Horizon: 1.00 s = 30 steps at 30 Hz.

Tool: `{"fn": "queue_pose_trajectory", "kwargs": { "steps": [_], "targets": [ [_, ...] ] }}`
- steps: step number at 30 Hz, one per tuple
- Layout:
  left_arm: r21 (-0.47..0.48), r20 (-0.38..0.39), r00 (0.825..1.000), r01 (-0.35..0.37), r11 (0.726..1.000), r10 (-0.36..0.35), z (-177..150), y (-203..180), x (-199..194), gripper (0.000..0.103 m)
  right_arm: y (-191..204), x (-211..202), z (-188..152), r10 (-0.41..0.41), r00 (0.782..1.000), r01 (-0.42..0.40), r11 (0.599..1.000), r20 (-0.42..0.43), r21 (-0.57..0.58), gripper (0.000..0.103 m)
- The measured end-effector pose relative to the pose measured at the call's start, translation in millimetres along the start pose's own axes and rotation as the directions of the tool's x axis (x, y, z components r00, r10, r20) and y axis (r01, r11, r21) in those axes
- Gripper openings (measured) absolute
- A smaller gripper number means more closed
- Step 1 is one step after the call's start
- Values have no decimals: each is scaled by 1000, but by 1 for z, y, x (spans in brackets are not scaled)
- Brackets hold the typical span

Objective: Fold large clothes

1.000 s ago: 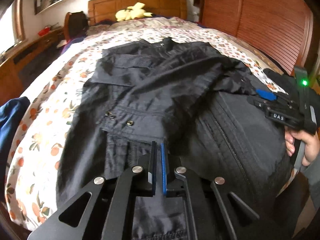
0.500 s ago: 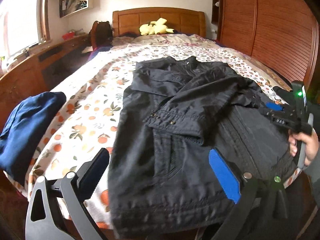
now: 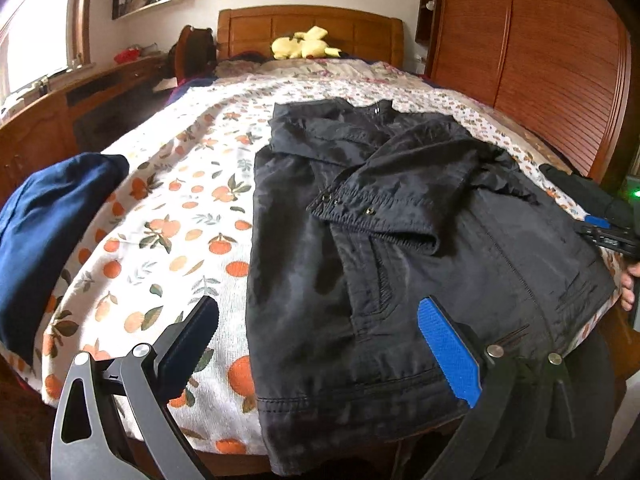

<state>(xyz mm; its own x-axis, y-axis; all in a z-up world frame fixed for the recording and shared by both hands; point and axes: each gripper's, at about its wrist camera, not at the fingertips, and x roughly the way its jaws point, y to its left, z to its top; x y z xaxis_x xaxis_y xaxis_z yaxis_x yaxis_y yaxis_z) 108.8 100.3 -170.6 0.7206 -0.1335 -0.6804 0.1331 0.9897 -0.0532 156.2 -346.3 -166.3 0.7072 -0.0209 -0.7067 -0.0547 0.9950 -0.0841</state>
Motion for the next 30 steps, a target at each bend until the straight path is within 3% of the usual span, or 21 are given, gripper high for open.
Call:
{"fn": "queue_pose_trajectory", "kwargs": {
  "steps": [10, 12, 14, 19, 22, 25, 27, 30],
  "targets": [
    [9, -73, 997, 32, 999, -31, -3, 22, 29, 100, -11, -9, -31, 4, 996, 1, 999, -91, 50, 56],
    [15, -82, 996, 28, 999, -27, -5, 24, 31, 100, -9, -9, -30, 33, 994, -28, 998, -108, 51, 51],
    [16, -88, 996, 23, 1000, -21, -8, 26, 32, 100, -6, -11, -29, 75, 990, -71, 997, -118, 38, 35],
    [-12, -89, 996, 1, 1000, -2, -18, 30, 28, 100, 2, -19, -24, 140, 985, -139, 990, -104, 15, 35],
    [-26, -89, 996, -15, 1000, 12, -22, 30, 24, 99, 6, -15, -24, 146, 981, -148, 989, -124, -8, 40],
    [-28, -95, 995, -32, 999, 29, -24, 29, 20, 84, 7, -7, -27, 144, 979, -148, 989, -143, -17, 45],
    [-22, -107, 994, -18, 1000, 16, -26, 28, 17, 67, 6, -3, -30, 146, 979, -150, 988, -144, -20, 47],
    [-7, -118, 993, -10, 1000, 9, -30, 26, 11, 61, 5, -1, -31, 154, 978, -158, 987, -142, -19, 48]
  ]
}}
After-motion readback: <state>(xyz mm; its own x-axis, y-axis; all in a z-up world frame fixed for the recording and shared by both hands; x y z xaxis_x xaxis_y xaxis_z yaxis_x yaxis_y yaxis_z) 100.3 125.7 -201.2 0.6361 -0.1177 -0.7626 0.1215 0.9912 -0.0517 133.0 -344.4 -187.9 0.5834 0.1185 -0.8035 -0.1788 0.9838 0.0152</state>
